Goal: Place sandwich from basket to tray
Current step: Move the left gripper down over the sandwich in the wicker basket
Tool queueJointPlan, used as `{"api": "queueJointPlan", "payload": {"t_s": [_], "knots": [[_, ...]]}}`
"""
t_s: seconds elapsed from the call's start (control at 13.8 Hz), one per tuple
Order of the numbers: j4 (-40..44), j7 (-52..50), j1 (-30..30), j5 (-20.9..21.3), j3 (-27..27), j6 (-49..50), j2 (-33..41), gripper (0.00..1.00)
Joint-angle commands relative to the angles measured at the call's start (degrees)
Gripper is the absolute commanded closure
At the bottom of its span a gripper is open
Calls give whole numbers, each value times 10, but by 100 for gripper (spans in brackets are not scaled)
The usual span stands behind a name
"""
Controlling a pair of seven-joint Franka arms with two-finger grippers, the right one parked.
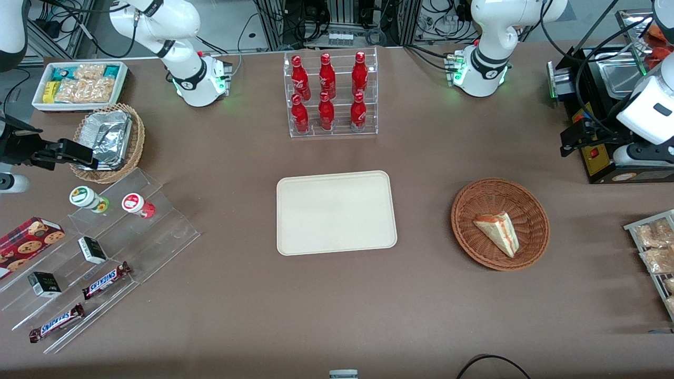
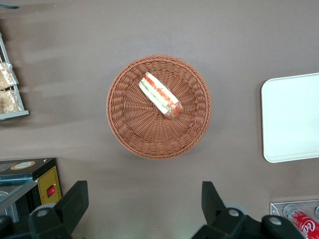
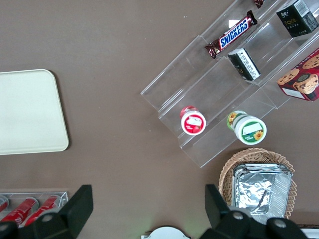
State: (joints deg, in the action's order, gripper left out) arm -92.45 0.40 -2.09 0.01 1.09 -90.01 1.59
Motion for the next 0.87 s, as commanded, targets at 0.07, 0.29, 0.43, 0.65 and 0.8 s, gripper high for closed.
{"api": "queueJointPlan", "payload": {"t_s": [0.07,0.29,0.43,0.65,0.8], "knots": [[12,-1,-10,3,-7,15,-4,0],[-7,-6,-8,4,-6,5,-9,0],[-46,-7,-8,4,-4,-29,-11,0],[-116,-63,-9,3,-2,-117,-11,0],[-167,-111,-9,3,11,-196,-18,0]]}}
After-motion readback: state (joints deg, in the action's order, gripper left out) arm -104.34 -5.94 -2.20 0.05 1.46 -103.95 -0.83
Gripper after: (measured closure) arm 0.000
